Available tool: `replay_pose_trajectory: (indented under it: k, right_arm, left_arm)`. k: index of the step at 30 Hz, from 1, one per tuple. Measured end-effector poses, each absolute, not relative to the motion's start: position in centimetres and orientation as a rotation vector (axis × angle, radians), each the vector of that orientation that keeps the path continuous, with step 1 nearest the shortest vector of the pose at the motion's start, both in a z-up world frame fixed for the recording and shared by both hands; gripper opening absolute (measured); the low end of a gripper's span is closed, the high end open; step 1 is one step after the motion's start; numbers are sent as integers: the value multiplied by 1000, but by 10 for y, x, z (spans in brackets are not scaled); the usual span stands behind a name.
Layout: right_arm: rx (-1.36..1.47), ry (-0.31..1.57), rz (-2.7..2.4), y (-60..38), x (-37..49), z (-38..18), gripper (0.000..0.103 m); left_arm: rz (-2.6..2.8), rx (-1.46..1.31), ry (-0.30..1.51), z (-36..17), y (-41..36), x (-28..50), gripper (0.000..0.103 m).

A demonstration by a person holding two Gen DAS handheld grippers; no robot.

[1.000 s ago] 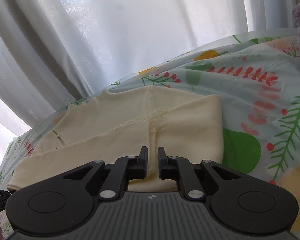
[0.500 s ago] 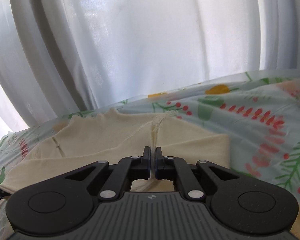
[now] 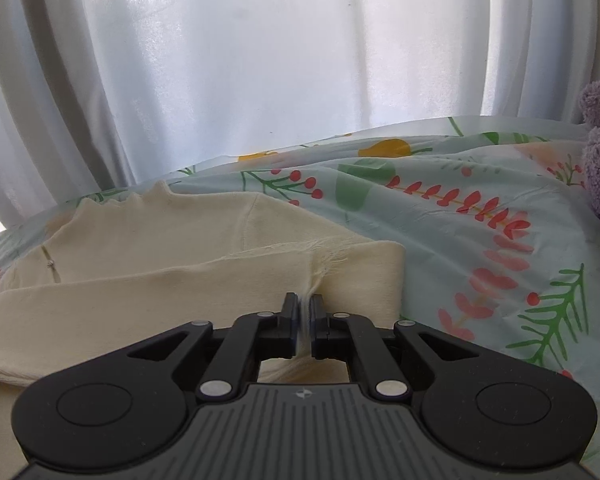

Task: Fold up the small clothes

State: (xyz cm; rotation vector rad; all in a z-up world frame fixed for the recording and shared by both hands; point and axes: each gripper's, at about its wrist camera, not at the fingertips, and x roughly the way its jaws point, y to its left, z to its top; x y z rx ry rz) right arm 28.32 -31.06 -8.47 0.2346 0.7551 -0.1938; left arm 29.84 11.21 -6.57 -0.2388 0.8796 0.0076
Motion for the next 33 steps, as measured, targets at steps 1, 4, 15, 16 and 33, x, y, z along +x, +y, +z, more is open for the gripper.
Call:
replay_pose_trajectory:
  k: [1, 4, 15, 16, 33]
  right_arm:
    - [272, 753, -194, -315, 279, -82, 11]
    - [487, 749, -143, -331, 256, -75, 36]
    - [985, 799, -39, -344, 222, -109, 46]
    - [985, 797, -49, -343, 226, -109, 44]
    - [838, 709, -146, -357, 262, -111, 12]
  left_arm:
    - [2, -240, 881, -63, 113, 295, 37]
    - [-9, -247, 860, -53, 113, 279, 37]
    - [-192, -271, 887, -54, 75, 272, 41]
    - [-194, -278, 900, -58, 72, 274, 40]
    - [-132, -212, 887, -66, 79, 287, 38]
